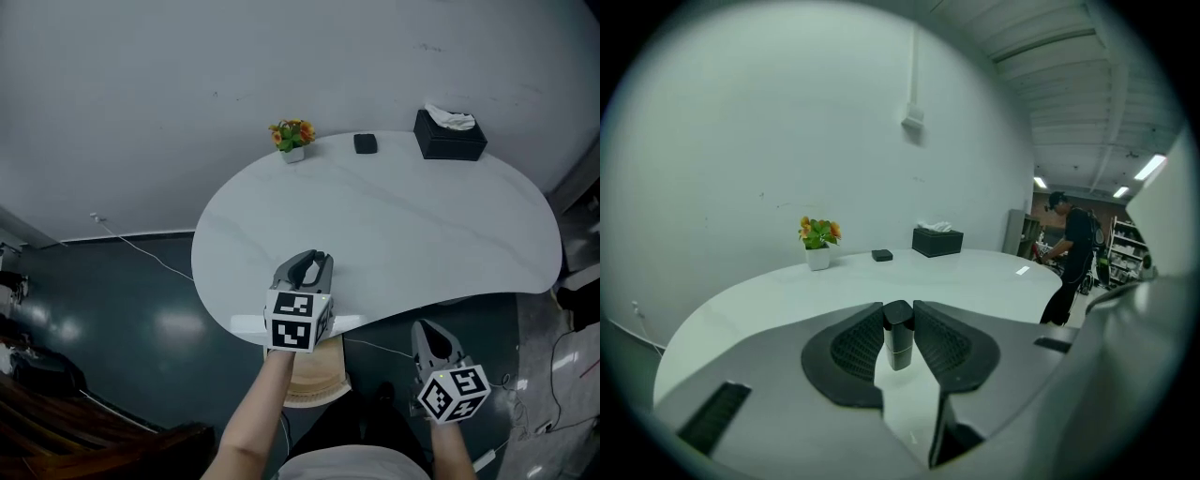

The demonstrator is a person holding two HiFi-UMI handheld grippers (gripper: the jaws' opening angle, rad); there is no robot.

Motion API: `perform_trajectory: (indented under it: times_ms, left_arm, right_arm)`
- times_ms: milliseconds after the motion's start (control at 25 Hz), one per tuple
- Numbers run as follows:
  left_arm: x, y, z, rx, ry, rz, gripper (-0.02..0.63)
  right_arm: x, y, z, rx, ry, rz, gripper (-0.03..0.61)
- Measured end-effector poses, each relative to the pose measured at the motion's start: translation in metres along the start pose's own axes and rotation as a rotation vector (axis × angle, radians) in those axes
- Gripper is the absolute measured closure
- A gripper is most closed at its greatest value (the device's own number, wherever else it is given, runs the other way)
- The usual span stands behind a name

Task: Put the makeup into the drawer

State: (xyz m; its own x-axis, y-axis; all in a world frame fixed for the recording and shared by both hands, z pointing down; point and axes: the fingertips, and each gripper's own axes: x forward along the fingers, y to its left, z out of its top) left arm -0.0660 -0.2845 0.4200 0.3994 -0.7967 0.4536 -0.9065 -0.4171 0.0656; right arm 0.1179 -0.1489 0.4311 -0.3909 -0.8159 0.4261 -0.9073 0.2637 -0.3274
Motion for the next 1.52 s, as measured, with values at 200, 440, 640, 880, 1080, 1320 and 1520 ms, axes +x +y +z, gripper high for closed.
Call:
perform_trajectory:
  times_ms: [200,440,640,880,1080,1320,1520]
  left_arm:
    - [-0.032,0.01,-0.003,-0.024,-0.018,0.055,0.512]
    - [-0.067,0.014,-0.009,-0.067,-0.036,0.115,0.512]
    - [-0.095,0.009,-0.016,-0.114,-0.061,0.15,0.512]
    - [-0.13,0.005,-0.033,-0.145,-0.065,0.219,0.512]
    - [-0.158,0.003,-0.05,-0.171,-0.066,0.279,0.512]
    - [-0.189,-0.004,-0.073,-0.209,-0.061,0.338,0.512]
    - [-0.207,-0.01,-0.092,-0.233,-0.047,0.378,0.512]
  right_arm:
    - [0.009,0.018,0.004,-0.034,0.0,0.084,0.577]
    - [0.013,0.035,0.005,-0.065,0.016,0.173,0.577]
    - [0.011,0.046,0.003,-0.081,0.024,0.242,0.577]
    - [0.006,0.061,-0.007,-0.099,0.053,0.32,0.577]
    - [0.0,0.073,-0.017,-0.119,0.079,0.379,0.577]
    - [-0.01,0.088,-0.03,-0.141,0.111,0.444,0.577]
    - [-0.019,0.095,-0.039,-0.153,0.13,0.48,0.577]
